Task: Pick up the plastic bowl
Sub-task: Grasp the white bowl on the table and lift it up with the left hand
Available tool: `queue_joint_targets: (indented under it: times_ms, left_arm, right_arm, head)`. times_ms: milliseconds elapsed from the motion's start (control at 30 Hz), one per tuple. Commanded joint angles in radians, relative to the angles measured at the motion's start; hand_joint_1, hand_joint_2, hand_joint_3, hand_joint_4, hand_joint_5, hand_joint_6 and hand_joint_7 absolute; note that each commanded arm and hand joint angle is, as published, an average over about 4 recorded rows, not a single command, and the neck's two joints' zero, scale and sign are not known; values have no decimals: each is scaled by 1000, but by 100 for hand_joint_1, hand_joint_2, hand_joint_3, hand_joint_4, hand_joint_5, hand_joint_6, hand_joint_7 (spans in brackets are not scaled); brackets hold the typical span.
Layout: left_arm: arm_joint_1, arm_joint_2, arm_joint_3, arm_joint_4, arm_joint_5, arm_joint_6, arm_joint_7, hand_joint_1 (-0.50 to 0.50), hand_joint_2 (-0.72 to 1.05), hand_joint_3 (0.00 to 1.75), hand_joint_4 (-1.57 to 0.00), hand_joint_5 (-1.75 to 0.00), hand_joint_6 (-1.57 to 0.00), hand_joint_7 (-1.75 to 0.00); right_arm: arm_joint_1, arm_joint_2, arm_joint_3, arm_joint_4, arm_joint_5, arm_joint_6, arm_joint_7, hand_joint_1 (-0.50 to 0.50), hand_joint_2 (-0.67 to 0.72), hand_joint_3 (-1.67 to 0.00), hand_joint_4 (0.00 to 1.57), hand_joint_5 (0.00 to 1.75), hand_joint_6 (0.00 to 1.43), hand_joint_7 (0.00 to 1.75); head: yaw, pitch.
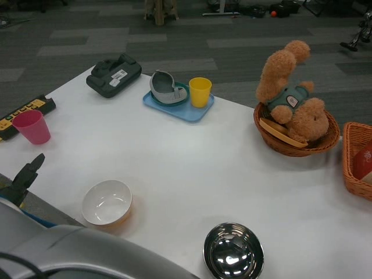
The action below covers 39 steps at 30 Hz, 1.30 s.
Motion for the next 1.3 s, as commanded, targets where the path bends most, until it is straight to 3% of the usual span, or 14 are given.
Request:
queue_joint_targets:
  times_ms: [33, 200, 367, 633, 1100, 1300]
  left_arm:
    - [25, -7, -13, 26, 35, -27, -22, -50, 16, 0, 0, 0, 0, 0]
    - [18, -8, -43, 53, 55, -54, -33, -50, 12, 0, 0, 0, 0, 0]
    - [14, 0, -60, 62, 97, -65, -41, -50, -10, 0, 0, 0, 0, -3]
    - [-22, 1, -75, 81, 143, -96, -38, -50, -10, 0, 0, 0, 0, 0]
    - [-157, 12, -89, 126, 232, -108, -47, -50, -10, 0, 0, 0, 0, 0]
    - [-188, 21, -88, 144, 249, -106, -49, -50, -2, 0, 0, 0, 0, -2]
  right_arm:
    - [-8, 4, 0, -10, 11, -12, -6, -46, 47, 0, 0, 0, 0, 0]
    - [-7, 5, 8, -16, 19, -16, -6, -46, 47, 0, 0, 0, 0, 0]
    - [-2, 5, 9, -24, 25, -22, -6, -46, 47, 0, 0, 0, 0, 0]
    - [1, 3, 9, -31, 28, -26, -7, -46, 47, 0, 0, 0, 0, 0]
    - [0, 3, 8, -29, 30, -27, -9, -46, 47, 0, 0, 0, 0, 0]
    - [0, 3, 6, -31, 31, -28, -9, -46, 47, 0, 0, 0, 0, 0]
  head:
    - [3, 2]
    - [3, 4]
    - [4, 6]
    - [6, 8]
    - [2, -1]
    - [5, -6]
